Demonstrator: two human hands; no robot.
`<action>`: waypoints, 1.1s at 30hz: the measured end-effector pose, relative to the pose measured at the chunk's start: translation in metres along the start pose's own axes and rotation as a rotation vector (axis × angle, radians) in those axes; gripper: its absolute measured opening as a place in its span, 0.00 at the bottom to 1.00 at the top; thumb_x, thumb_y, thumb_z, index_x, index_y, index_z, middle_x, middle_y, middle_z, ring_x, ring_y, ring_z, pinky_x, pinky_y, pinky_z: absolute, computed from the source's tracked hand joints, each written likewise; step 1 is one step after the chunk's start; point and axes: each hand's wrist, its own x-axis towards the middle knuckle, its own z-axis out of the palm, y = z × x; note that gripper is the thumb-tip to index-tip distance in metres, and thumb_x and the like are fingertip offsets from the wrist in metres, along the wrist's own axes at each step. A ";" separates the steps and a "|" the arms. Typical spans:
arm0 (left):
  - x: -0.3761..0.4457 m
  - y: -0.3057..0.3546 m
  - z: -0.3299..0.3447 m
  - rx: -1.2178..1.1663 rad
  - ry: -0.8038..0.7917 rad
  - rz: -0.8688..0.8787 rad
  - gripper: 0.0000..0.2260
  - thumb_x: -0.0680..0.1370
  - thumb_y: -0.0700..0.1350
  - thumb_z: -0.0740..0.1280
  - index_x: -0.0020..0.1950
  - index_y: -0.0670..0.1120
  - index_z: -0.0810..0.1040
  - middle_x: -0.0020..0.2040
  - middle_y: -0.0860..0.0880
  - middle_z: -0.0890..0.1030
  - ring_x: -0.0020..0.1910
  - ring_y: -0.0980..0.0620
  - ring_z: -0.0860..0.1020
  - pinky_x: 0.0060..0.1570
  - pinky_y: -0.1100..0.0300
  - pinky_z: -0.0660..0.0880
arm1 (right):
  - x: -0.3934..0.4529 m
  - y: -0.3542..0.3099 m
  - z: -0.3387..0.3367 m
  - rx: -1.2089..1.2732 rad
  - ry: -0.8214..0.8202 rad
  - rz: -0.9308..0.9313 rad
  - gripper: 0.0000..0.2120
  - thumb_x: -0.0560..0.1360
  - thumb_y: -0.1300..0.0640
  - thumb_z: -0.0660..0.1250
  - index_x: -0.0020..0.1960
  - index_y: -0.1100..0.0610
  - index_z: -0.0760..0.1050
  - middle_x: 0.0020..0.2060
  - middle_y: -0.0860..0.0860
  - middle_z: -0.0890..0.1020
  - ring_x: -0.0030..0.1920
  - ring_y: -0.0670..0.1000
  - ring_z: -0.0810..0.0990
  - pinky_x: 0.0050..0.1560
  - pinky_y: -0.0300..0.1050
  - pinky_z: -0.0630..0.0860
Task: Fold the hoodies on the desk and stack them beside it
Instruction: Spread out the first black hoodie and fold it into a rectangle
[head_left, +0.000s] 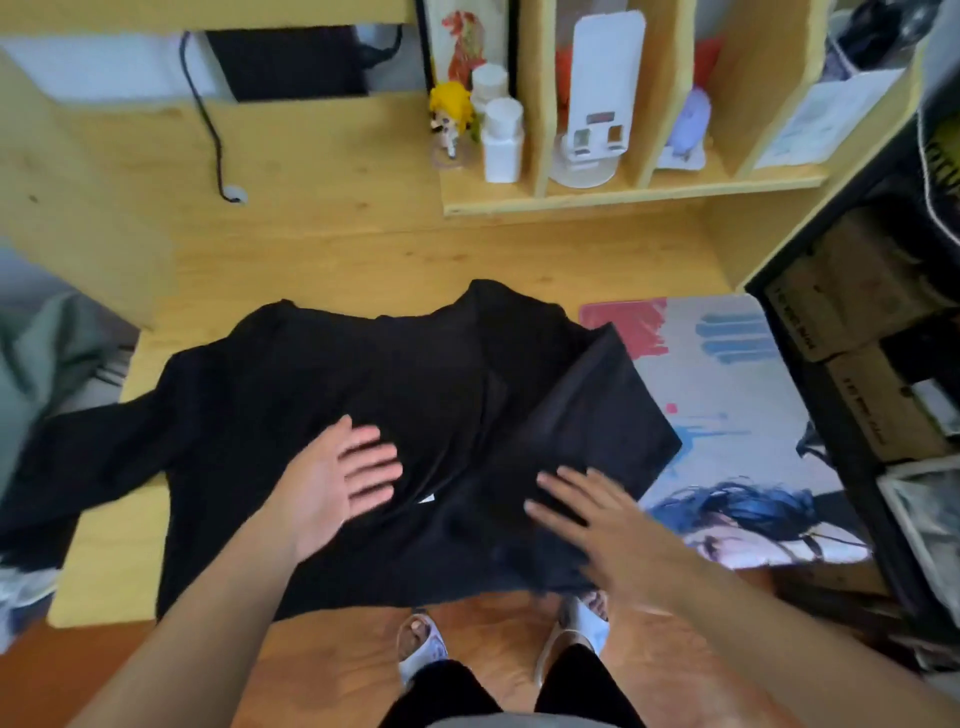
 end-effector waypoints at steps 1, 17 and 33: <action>-0.008 -0.015 -0.013 0.069 0.000 -0.065 0.19 0.84 0.59 0.60 0.64 0.47 0.79 0.58 0.44 0.85 0.57 0.43 0.84 0.60 0.42 0.78 | 0.004 -0.007 0.019 -0.109 -0.068 -0.087 0.38 0.70 0.48 0.64 0.80 0.46 0.59 0.77 0.54 0.67 0.76 0.59 0.67 0.75 0.57 0.54; -0.015 -0.127 0.047 1.393 0.218 0.322 0.11 0.82 0.57 0.61 0.58 0.52 0.75 0.55 0.52 0.75 0.59 0.47 0.73 0.57 0.51 0.70 | 0.108 0.096 -0.043 0.276 0.114 0.954 0.29 0.82 0.49 0.63 0.77 0.60 0.61 0.70 0.64 0.71 0.68 0.68 0.69 0.68 0.58 0.67; -0.042 -0.090 -0.057 0.637 0.152 0.024 0.07 0.77 0.44 0.72 0.41 0.43 0.80 0.39 0.46 0.84 0.43 0.44 0.82 0.47 0.44 0.75 | 0.121 0.090 -0.060 0.183 0.079 0.513 0.35 0.79 0.66 0.61 0.81 0.48 0.54 0.80 0.52 0.56 0.76 0.60 0.57 0.75 0.56 0.63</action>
